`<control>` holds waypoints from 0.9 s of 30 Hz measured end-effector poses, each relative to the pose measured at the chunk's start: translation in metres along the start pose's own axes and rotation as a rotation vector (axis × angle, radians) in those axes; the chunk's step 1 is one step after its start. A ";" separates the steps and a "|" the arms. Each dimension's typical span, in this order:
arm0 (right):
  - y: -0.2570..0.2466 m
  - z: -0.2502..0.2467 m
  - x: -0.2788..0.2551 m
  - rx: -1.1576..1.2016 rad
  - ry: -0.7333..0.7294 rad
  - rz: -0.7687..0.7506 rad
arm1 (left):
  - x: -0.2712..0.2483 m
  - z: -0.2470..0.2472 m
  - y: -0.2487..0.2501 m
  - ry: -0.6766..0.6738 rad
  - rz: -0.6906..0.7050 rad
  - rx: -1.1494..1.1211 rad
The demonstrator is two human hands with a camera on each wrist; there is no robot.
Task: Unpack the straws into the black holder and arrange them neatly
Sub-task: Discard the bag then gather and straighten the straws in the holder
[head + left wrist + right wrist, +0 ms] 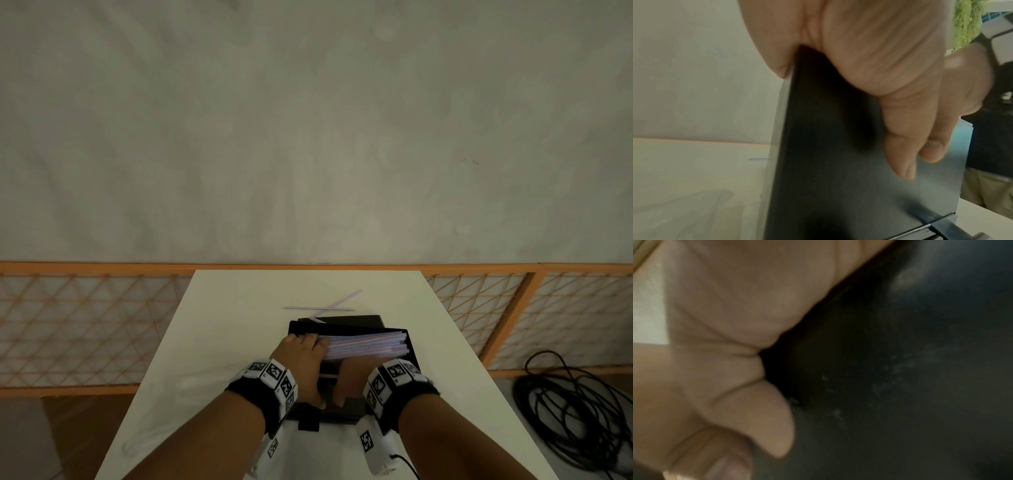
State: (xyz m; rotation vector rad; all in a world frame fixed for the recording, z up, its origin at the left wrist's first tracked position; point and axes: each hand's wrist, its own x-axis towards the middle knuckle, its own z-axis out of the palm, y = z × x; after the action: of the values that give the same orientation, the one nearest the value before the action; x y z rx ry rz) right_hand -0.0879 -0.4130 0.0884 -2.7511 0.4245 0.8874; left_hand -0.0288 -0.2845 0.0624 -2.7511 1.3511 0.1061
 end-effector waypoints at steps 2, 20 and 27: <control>0.001 0.003 -0.003 -0.048 0.082 -0.043 | -0.001 0.000 0.001 0.004 0.008 0.004; 0.052 0.023 -0.027 -0.054 0.284 -0.195 | -0.003 0.004 0.003 -0.017 0.083 0.128; 0.060 0.016 -0.023 -0.002 0.496 -0.224 | -0.006 0.004 0.003 0.010 0.032 0.046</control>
State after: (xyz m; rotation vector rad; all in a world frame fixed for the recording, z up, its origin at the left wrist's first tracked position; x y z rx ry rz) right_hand -0.1344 -0.4600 0.0818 -2.9269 0.1835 0.1459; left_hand -0.0351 -0.2814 0.0587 -2.6964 1.3831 0.0626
